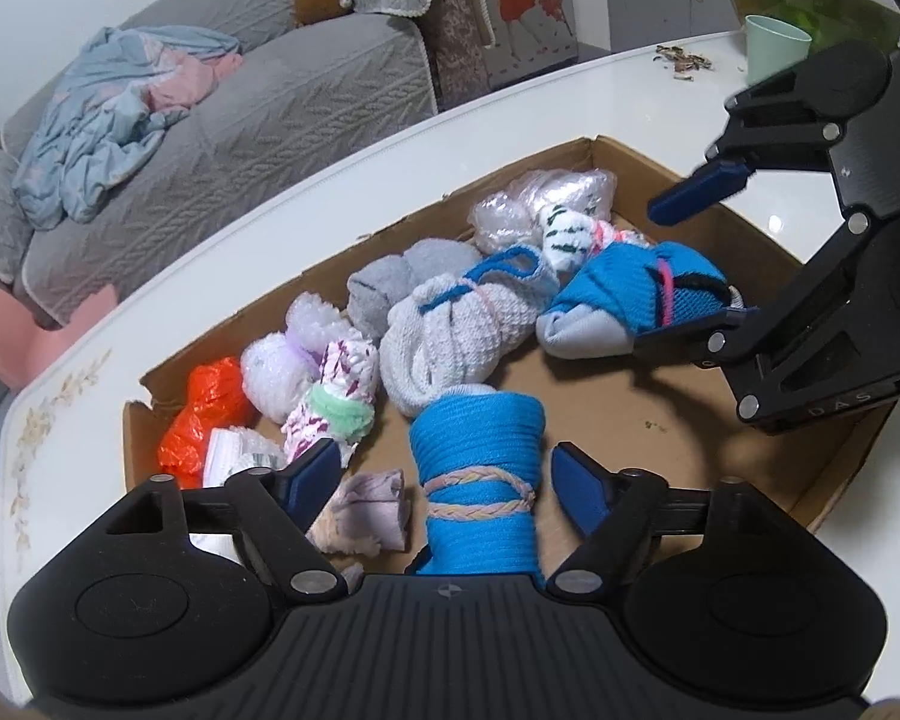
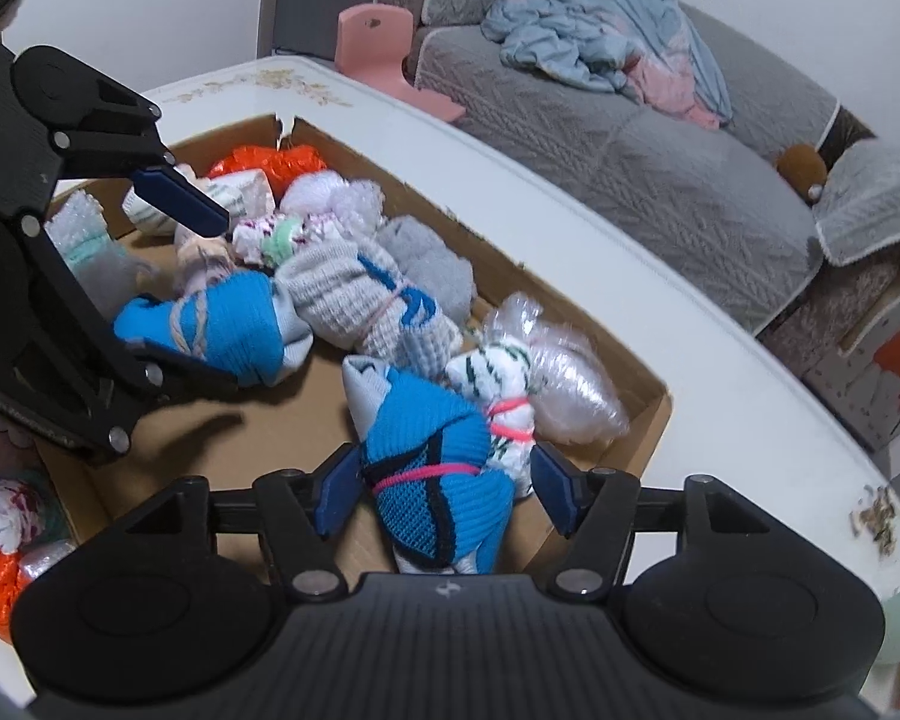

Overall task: Organize objects
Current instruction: 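Open both grippers and withdraw them from the box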

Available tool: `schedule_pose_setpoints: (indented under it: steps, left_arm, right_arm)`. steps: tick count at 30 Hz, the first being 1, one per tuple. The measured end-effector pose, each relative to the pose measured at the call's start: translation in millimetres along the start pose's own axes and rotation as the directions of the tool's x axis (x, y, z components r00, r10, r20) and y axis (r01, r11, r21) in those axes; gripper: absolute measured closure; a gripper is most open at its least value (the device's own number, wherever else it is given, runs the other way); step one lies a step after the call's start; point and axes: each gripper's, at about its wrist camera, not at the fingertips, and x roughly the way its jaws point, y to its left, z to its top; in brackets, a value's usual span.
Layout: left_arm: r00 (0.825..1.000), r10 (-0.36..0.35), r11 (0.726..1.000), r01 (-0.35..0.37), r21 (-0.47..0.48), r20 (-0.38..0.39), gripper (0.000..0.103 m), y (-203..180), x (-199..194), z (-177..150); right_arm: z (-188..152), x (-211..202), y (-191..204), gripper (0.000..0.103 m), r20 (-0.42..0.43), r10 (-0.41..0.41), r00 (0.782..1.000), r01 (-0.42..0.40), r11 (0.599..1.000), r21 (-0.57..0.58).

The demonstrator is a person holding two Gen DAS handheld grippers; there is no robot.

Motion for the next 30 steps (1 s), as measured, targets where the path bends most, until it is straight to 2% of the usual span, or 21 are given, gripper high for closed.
schedule_pose_setpoints:
  steps: [7,12,16,19,25,30]
  left_arm:
    - [0.999,0.017,1.0,-0.017,0.006,0.033,0.018,1,-25,7]
    - [0.996,0.045,0.997,-0.04,-0.059,0.077,0.013,19,-61,11]
    - [0.995,0.06,0.992,-0.051,-0.115,0.076,0.011,29,-84,5]
    - [0.996,0.058,0.986,-0.048,-0.158,0.062,0.01,31,-100,-8]
    - [0.996,0.082,0.982,-0.075,-0.173,0.034,0.003,24,-126,-46]
    - [0.999,0.04,0.976,-0.044,-0.212,-0.024,0.002,13,-129,-86]
  right_arm:
    - [3,-12,-2,0.04,0.028,-0.027,0.999,0.026,1.0,0.003]
    - [2,-34,-8,0.039,0.064,-0.04,0.997,0.038,0.999,0.039]
    - [-2,-52,-8,0.037,0.09,-0.05,0.995,0.044,0.997,0.067]
    - [-6,-62,-4,0.037,0.1,-0.053,0.994,0.043,0.994,0.097]
    - [-13,-85,13,0.033,0.119,-0.025,0.993,0.005,0.986,0.164]
    - [-22,-102,43,0.032,0.117,0.028,0.993,-0.049,0.984,0.173]
